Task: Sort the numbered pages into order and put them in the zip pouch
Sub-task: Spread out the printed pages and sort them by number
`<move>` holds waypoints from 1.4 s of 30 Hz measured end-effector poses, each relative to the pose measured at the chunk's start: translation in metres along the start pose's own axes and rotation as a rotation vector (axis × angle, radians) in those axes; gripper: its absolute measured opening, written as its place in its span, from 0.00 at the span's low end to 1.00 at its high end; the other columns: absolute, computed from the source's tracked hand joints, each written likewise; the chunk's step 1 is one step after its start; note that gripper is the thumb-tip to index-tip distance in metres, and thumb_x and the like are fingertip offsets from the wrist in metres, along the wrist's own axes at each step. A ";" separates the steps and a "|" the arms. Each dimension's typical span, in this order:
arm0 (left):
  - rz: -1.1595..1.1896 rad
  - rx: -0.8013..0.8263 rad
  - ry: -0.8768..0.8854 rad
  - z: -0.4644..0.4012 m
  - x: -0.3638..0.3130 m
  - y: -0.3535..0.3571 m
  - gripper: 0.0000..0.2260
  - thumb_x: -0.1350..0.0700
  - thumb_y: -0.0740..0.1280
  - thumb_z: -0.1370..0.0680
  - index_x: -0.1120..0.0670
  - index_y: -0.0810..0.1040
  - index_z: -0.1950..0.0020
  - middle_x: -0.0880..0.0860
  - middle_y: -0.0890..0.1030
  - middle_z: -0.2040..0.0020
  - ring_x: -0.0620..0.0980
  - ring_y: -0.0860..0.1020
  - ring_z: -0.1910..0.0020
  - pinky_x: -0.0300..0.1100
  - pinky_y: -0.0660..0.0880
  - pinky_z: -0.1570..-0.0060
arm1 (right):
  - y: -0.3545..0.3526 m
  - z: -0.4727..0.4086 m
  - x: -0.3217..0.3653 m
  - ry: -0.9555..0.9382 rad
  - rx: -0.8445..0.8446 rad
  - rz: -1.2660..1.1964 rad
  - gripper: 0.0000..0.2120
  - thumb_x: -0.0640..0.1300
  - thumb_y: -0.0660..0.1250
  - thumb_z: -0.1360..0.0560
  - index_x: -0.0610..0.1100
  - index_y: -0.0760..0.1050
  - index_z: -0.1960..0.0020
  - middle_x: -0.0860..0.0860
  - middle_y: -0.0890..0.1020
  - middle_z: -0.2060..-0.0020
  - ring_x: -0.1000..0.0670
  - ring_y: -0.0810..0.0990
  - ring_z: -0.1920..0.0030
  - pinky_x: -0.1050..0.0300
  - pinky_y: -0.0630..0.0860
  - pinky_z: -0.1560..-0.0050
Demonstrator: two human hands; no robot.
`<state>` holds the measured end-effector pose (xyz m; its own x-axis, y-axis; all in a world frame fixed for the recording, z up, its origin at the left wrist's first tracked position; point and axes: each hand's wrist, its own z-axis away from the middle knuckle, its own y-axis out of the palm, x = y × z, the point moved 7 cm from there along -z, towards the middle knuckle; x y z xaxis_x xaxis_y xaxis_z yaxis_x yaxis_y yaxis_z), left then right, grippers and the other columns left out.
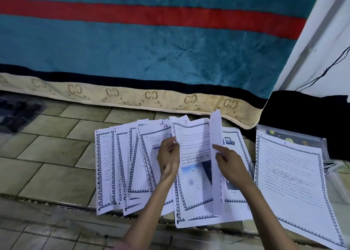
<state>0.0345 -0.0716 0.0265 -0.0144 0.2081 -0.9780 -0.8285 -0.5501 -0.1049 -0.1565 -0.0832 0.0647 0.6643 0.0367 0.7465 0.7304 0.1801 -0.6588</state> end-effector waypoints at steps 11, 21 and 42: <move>0.198 0.234 -0.120 0.018 -0.011 0.039 0.07 0.58 0.61 0.21 0.52 0.77 0.47 0.55 0.79 0.43 0.52 0.79 0.46 0.45 0.73 0.41 | -0.024 0.001 -0.011 0.051 -0.182 0.032 0.08 0.36 0.64 0.25 0.33 0.76 0.49 0.40 0.82 0.54 0.43 0.78 0.57 0.60 0.64 0.62; 0.108 0.232 -0.438 0.000 0.031 0.018 0.20 0.42 0.55 0.21 0.55 0.75 0.40 0.56 0.79 0.41 0.56 0.78 0.45 0.46 0.73 0.47 | -0.036 0.009 0.002 -0.135 -0.194 0.044 0.29 0.33 0.60 0.23 0.51 0.59 0.26 0.50 0.75 0.38 0.51 0.80 0.56 0.59 0.74 0.55; -0.133 -0.038 -0.369 -0.013 0.032 -0.058 0.24 0.49 0.61 0.21 0.55 0.60 0.27 0.57 0.63 0.27 0.58 0.62 0.29 0.52 0.62 0.32 | 0.037 -0.010 0.012 -0.101 0.051 0.200 0.24 0.37 0.58 0.22 0.50 0.63 0.27 0.43 0.78 0.56 0.60 0.68 0.72 0.61 0.67 0.62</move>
<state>0.0896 -0.0435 -0.0015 -0.1149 0.5525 -0.8255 -0.8156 -0.5269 -0.2392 -0.1203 -0.0862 0.0483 0.7738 0.1746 0.6088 0.5752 0.2089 -0.7909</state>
